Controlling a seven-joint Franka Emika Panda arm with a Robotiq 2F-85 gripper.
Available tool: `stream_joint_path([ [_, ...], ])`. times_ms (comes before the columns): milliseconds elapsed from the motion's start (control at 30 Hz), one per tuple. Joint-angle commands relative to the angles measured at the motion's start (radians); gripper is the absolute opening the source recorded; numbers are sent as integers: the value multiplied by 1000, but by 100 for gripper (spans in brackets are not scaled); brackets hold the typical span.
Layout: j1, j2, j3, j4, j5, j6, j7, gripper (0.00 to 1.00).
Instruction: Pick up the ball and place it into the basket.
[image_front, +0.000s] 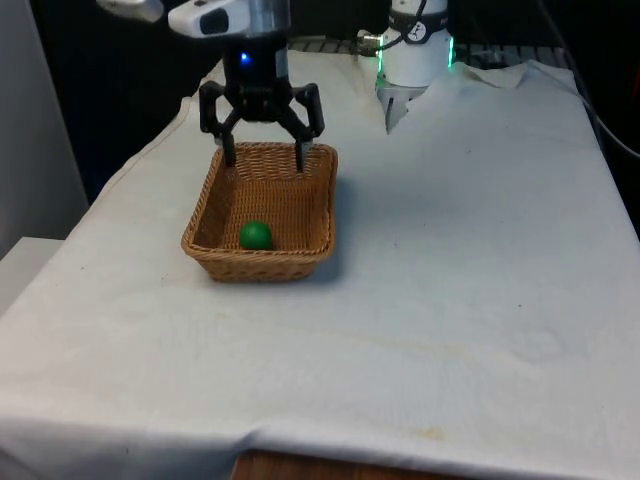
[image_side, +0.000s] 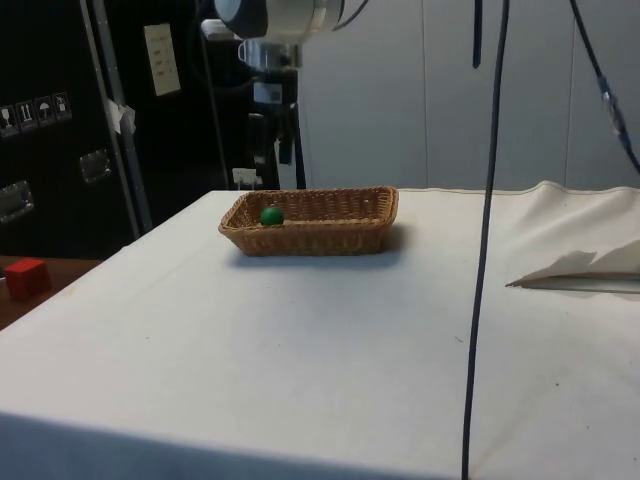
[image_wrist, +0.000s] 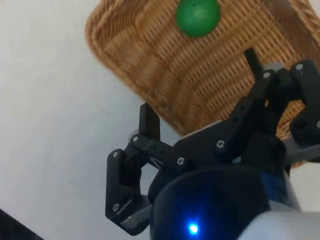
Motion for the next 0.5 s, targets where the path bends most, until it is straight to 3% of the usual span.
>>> stream_joint_path([
  [0,21,-17,-14,-13,-27,-3,20,100],
  [100,32,-48,-12,-24,-67,-8,46,100],
  [133,17,-43,0,-18,-55,-4,36,100],
  [167,35,-58,-11,-28,-80,-9,55,100],
  [267,51,-97,-10,-38,-129,-18,86,100],
  [400,63,-134,-5,-47,-178,-27,119,100],
  [433,51,-131,6,-42,-169,-29,110,100],
  [467,67,-143,-4,-49,-190,-30,127,100],
])
